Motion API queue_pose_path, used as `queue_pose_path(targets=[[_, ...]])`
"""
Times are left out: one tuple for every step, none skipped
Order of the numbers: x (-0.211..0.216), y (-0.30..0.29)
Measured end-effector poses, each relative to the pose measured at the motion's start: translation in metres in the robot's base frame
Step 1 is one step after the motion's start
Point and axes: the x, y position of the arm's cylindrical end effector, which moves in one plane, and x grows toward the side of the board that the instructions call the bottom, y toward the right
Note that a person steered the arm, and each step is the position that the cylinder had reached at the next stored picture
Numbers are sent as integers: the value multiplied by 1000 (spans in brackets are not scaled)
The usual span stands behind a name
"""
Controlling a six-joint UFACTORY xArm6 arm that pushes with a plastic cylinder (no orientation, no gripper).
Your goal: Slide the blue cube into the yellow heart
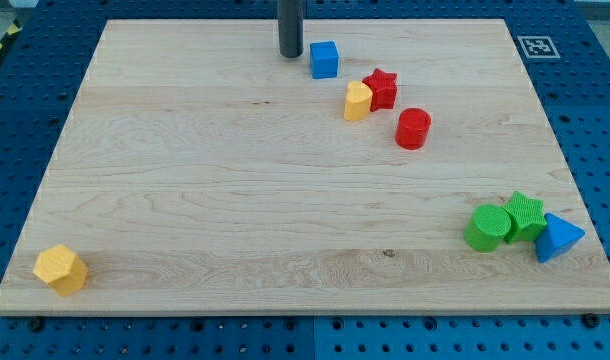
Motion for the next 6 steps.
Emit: queue_pose_path(targets=[[-8,9],[-8,15],[-8,20],[-1,25],[13,27],[22,34]])
